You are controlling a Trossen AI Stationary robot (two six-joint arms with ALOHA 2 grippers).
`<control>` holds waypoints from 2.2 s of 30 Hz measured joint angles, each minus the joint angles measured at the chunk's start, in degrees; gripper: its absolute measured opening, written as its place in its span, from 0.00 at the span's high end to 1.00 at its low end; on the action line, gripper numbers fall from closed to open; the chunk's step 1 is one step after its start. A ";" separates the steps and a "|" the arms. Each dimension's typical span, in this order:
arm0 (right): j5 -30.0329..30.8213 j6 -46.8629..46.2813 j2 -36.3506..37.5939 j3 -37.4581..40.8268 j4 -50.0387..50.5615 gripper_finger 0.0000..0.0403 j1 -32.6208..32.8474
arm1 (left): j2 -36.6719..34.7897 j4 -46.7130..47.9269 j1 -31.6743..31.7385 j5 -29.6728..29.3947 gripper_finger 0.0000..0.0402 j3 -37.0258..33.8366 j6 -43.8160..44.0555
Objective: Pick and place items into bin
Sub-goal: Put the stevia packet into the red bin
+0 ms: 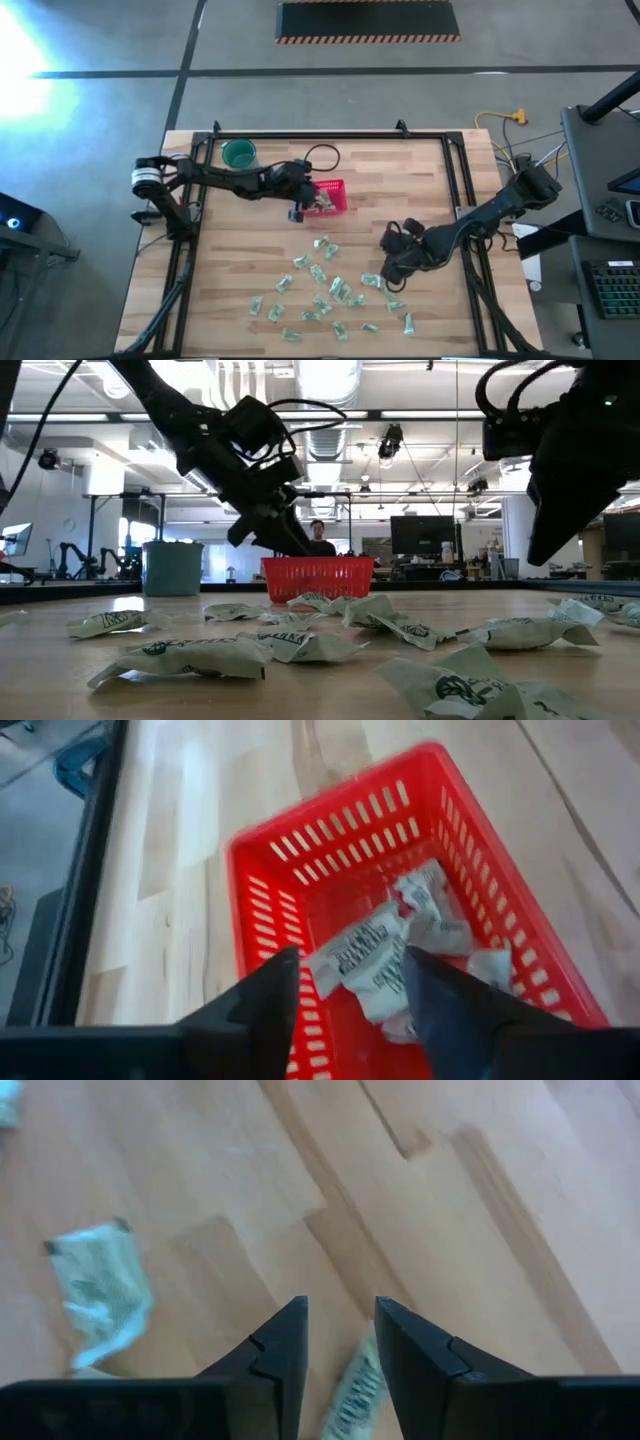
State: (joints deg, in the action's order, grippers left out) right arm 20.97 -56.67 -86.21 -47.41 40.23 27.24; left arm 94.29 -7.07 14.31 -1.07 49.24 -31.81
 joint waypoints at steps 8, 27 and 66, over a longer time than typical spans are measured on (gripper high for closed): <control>-2.77 -10.33 -0.22 0.93 4.54 0.67 0.30 | -2.47 2.11 -0.17 0.49 0.44 0.01 3.68; -6.87 -12.39 -5.39 2.65 1.32 0.69 0.25 | -14.69 8.78 -10.04 4.44 0.43 -0.14 7.69; 15.55 71.16 -4.92 -9.35 -26.28 0.98 -16.31 | -27.65 22.98 -34.67 -11.60 0.43 -8.81 40.26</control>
State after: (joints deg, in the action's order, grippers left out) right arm 36.53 14.49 -91.13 -56.77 13.94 10.92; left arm 66.64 15.90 -20.36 -12.67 40.43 8.45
